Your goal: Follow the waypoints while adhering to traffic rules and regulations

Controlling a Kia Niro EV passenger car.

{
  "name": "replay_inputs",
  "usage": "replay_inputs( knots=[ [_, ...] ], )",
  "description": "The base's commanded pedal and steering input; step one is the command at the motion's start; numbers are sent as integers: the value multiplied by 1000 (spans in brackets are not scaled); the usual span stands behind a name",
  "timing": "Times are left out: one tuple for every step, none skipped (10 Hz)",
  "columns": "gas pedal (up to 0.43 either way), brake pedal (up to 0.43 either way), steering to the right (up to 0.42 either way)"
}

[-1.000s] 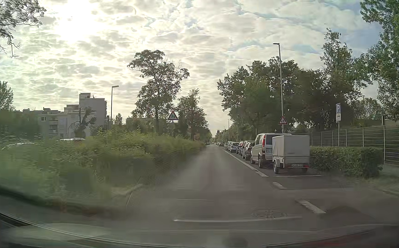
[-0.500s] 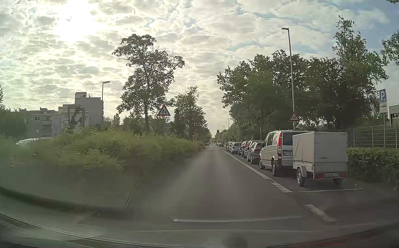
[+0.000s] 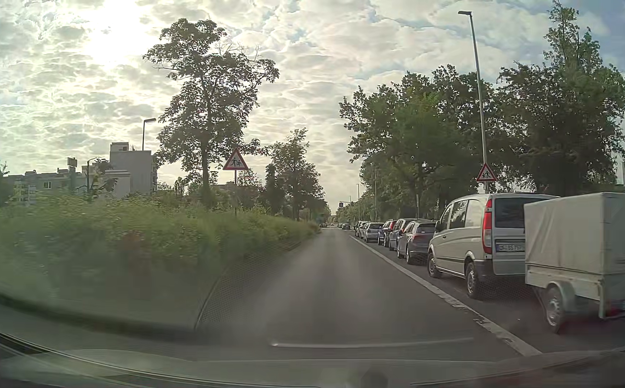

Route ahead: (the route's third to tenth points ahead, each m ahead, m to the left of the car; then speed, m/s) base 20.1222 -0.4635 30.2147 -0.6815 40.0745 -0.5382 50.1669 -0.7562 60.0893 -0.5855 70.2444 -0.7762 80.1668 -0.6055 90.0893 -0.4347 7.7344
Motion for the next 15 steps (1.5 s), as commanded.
replay_inputs(
  knots=[
    [28, 30, 0],
    [28, 30, 0],
    [8, 30, 0],
    [8, 30, 0],
    [8, 30, 0],
    [8, 30, 0],
    [8, 30, 0],
    [8, 30, 0],
    [8, 30, 0],
    [8, 30, 0],
    [8, 30, 0],
    [8, 30, 0],
    [8, 30, 0],
    [8, 30, 0],
    [8, 30, 0]
  ],
)
